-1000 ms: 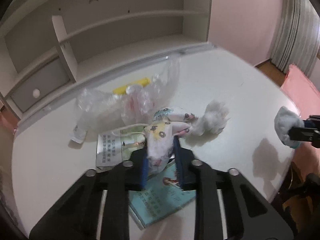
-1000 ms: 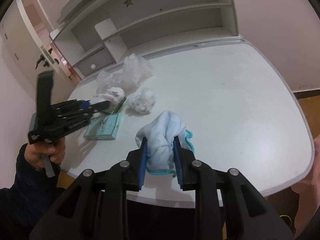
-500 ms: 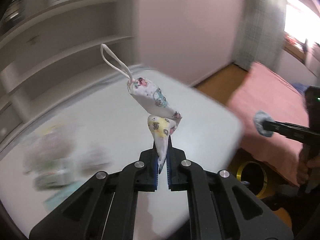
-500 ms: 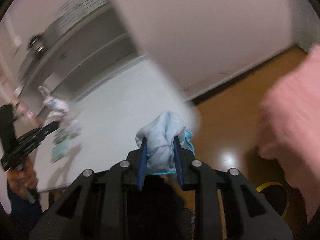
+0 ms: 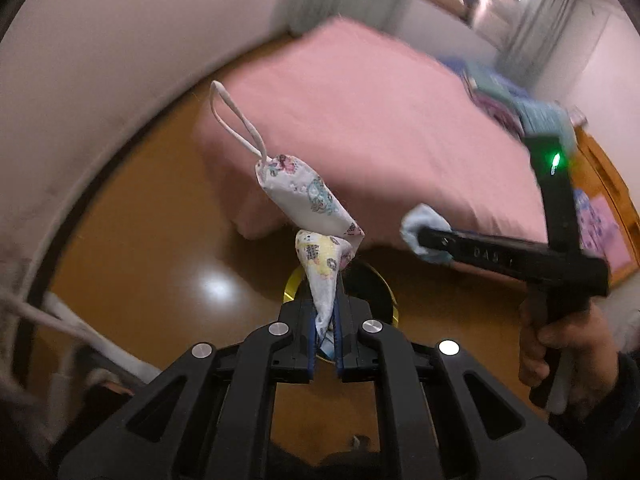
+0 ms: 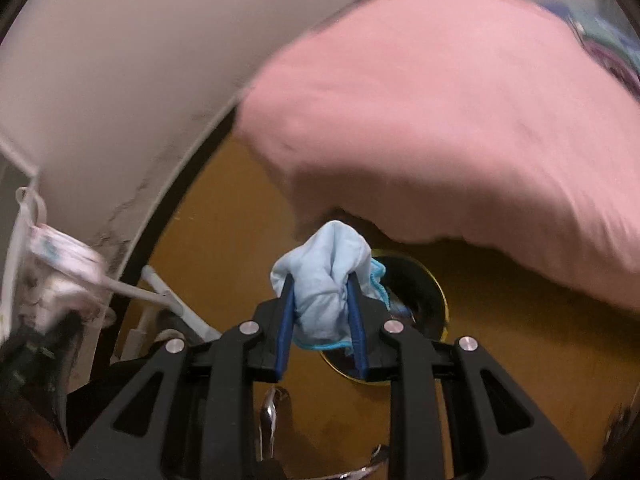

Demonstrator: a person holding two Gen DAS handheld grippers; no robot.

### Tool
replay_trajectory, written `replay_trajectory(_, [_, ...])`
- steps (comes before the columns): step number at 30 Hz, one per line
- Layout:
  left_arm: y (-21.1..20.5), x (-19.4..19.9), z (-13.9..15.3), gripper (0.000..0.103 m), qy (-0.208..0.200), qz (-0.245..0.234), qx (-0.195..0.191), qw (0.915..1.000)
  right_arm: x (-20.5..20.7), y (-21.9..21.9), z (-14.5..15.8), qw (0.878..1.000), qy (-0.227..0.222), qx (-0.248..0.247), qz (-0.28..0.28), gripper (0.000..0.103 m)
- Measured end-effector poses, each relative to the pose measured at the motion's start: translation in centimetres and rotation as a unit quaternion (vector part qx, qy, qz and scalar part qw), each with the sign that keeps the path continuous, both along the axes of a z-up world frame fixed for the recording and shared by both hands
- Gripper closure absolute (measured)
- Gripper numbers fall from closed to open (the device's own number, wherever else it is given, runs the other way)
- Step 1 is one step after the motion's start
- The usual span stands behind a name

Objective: Collect trash
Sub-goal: 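Carry the tissue and cloth over the black bin and open both tools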

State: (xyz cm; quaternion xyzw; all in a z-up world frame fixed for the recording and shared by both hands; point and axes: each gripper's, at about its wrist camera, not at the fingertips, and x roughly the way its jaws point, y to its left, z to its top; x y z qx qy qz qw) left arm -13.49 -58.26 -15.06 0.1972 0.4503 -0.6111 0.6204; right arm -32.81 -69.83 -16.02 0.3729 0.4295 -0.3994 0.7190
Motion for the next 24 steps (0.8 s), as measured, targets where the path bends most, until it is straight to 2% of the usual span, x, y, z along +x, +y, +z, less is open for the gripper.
replay_trajectory(3, [-3.3, -1.4, -5.5, 0.098, 0.058, -0.020, 0.043, 0.9972, -1.2, -0.7, -3.0, 0.999, 0.018, 0.032, -0.014, 0.078])
replay_trajectory(8, [-6.3, -1.9, -10.1, 0.097, 0.069, -0.030, 0.076, 0.9943, -3.3, -1.6, -4.6, 0.997, 0.007, 0.059, -0.040, 0.078])
replay_trajectory(11, [-7.4, -2.7, -11.5, 0.097, 0.078, -0.038, 0.086, 0.9925, -4.1, -2.0, -5.2, 0.996, -0.001, 0.068, -0.052, 0.078])
replay_trajectory(13, [-7.7, -4.5, -11.8, 0.097, 0.072, -0.043, 0.088, 0.9926, -4.5, -2.2, -4.9, 0.996, -0.007, 0.071, -0.055, 0.078])
replay_trajectory(17, [-8.1, -5.2, -12.3, 0.093, 0.070, -0.045, 0.093, 0.9921, -4.4, -2.3, -4.9, 0.995, -0.017, 0.075, -0.061, 0.078])
replay_trajectory(18, [-8.2, -5.3, -12.2, 0.080, 0.070, -0.044, 0.095, 0.9920, -4.4, -2.2, -4.9, 0.995, -0.019, 0.073, -0.064, 0.078])
replay_trajectory(19, [-8.2, -5.2, -12.1, 0.058, 0.069, -0.042, 0.095, 0.9922, -4.5, -2.3, -4.8, 0.995, -0.019, 0.072, -0.068, 0.078])
replay_trajectory(21, [-7.7, -5.2, -11.6, 0.038, 0.063, -0.036, 0.086, 0.9936, -4.3, -2.4, -4.8, 0.995, -0.020, 0.071, -0.073, 0.078])
replay_trajectory(24, [-7.5, -5.0, -10.9, 0.038, 0.053, -0.033, 0.078, 0.9950, -4.1, -2.2, -4.9, 0.994, -0.020, 0.074, -0.073, 0.078])
